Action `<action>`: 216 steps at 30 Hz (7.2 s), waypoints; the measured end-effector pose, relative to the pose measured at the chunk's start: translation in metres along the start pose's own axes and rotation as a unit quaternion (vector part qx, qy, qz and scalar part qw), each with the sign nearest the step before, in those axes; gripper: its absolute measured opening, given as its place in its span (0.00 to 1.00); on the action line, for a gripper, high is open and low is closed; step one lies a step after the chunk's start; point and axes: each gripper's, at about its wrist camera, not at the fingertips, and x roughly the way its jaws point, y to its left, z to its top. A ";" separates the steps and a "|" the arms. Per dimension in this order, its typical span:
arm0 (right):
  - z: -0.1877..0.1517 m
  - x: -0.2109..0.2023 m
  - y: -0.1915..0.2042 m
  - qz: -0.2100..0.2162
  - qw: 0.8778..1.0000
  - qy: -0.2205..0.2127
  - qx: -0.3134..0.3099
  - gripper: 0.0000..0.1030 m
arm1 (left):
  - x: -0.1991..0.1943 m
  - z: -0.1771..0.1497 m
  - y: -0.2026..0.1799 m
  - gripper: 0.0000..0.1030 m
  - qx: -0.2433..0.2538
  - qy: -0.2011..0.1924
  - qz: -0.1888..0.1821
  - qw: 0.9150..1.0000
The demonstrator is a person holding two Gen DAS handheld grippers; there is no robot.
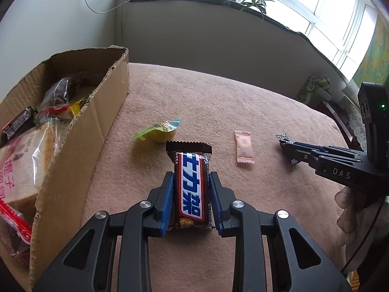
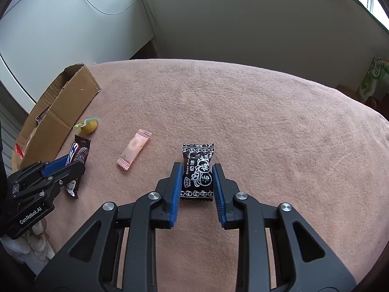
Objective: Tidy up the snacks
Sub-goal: 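Carry the chocolate bar and black candy packet over the box, then open both grippers to drop the chocolate bar and black packet into the box, then withdraw both open grippers from the box toward the remaining snacks, then grasp the pink candy with the left gripper while the right gripper grasps the green pouch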
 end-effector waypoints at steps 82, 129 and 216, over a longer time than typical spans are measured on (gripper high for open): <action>0.116 0.038 0.258 0.078 0.988 -0.033 -0.130 0.25 | -0.089 0.085 0.175 0.26 -0.027 -0.085 0.051 0.995; 0.088 -0.035 0.208 0.072 0.987 -0.080 -0.121 0.79 | -0.130 0.082 0.153 0.40 -0.014 -0.116 0.062 0.991; -0.051 -0.037 0.026 0.063 0.996 -0.005 -0.065 0.58 | 0.037 0.024 -0.049 0.37 0.085 0.033 -0.041 0.995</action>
